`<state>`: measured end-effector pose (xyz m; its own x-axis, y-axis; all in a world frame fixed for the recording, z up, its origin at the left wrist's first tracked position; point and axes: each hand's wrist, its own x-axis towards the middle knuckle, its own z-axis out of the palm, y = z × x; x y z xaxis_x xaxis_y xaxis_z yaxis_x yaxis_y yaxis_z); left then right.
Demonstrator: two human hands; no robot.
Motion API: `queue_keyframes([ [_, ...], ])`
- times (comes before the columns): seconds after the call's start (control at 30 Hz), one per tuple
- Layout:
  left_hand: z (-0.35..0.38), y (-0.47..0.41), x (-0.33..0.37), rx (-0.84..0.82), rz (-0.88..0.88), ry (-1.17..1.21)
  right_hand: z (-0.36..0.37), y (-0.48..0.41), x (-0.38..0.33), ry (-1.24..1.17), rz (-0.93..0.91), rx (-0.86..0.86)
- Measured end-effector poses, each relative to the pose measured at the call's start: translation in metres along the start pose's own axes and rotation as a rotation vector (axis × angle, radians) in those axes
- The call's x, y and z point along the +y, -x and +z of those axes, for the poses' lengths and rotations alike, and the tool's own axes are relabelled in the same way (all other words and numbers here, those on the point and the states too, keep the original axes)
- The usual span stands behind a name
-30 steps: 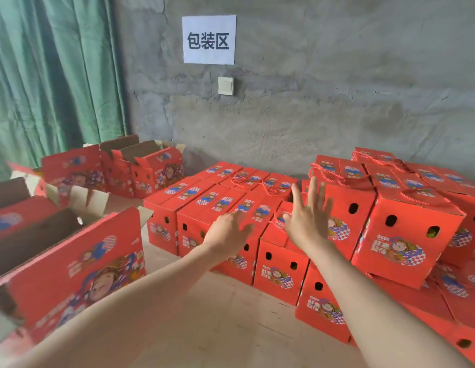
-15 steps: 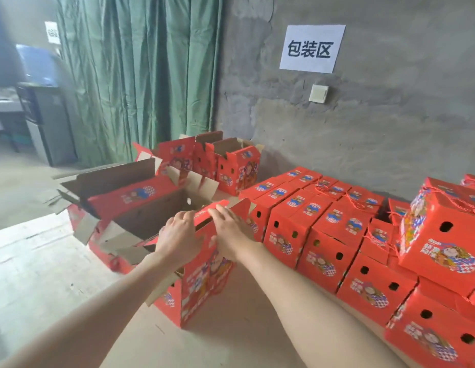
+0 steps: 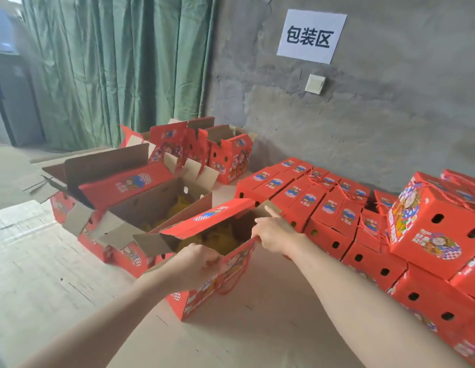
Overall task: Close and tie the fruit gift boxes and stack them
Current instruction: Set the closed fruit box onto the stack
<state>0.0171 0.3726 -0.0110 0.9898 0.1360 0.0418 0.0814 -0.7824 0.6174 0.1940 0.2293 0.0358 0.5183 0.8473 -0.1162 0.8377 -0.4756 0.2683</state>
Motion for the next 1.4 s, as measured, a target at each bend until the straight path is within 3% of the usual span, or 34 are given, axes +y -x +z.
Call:
queue_keyframes([
  [0.07,-0.006,0.012,0.003,-0.039,-0.060,0.407,-0.006,0.023,-0.003,-0.012,-0.003,-0.038],
  [0.1,-0.007,0.014,0.002,0.063,-0.067,0.508,-0.009,0.036,-0.006,0.009,-0.018,-0.044],
  [0.2,-0.004,0.017,-0.007,0.620,-0.076,0.342,-0.014,0.075,-0.016,0.053,-0.073,-0.040],
  [0.27,0.003,0.014,-0.014,0.795,-0.104,0.233,-0.020,0.100,-0.017,0.033,-0.046,-0.074],
  [0.47,0.051,-0.010,0.009,0.503,-0.043,0.131,-0.022,0.189,0.004,-0.134,0.067,-0.399],
  [0.5,0.063,-0.014,0.017,0.415,-0.108,0.254,-0.018,0.206,0.005,-0.152,0.086,-0.436],
  [0.57,0.084,-0.019,0.035,0.167,-0.283,0.729,-0.009,0.242,0.008,-0.226,0.125,-0.476],
  [0.63,0.100,-0.022,0.051,0.033,-0.373,1.152,0.000,0.276,0.015,-0.426,0.177,-0.496],
  [0.7,0.114,-0.027,0.067,0.115,-0.430,1.273,0.006,0.310,0.023,-0.821,0.333,-0.525],
  [0.77,0.122,-0.031,0.072,0.382,-0.462,1.158,0.019,0.330,0.028,-1.122,0.503,-0.591],
  [0.83,0.130,-0.035,0.072,0.519,-0.467,0.956,0.041,0.345,0.033,-0.997,0.568,-0.587],
  [0.9,0.129,-0.038,0.064,0.467,-0.544,0.966,0.056,0.350,0.034,-0.839,0.552,-0.546],
  [1.0,0.129,-0.032,0.049,0.188,-0.767,1.189,0.066,0.350,0.035,-0.767,0.520,-0.561],
  [1.03,0.132,-0.027,0.039,0.049,-0.796,1.158,0.067,0.349,0.035,-0.714,0.497,-0.575],
  [1.07,0.139,-0.019,0.034,-0.043,-0.729,1.099,0.068,0.349,0.036,-0.660,0.484,-0.591],
  [1.13,0.152,-0.012,0.031,-0.236,-0.708,1.476,0.069,0.349,0.034,-0.591,0.469,-0.596],
  [1.17,0.163,-0.009,0.032,-0.185,-0.686,1.489,0.067,0.350,0.032,-0.572,0.477,-0.579],
  [1.27,0.159,-0.014,0.041,-0.117,-0.673,1.878,0.066,0.355,0.038,-0.539,0.546,-0.387],
  [1.33,0.151,-0.008,0.048,-0.184,-0.436,1.841,0.071,0.356,0.053,-0.498,0.555,-0.240],
  [1.4,0.145,-0.007,0.052,-0.309,-0.250,1.727,0.079,0.356,0.067,-0.509,0.531,-0.225],
])
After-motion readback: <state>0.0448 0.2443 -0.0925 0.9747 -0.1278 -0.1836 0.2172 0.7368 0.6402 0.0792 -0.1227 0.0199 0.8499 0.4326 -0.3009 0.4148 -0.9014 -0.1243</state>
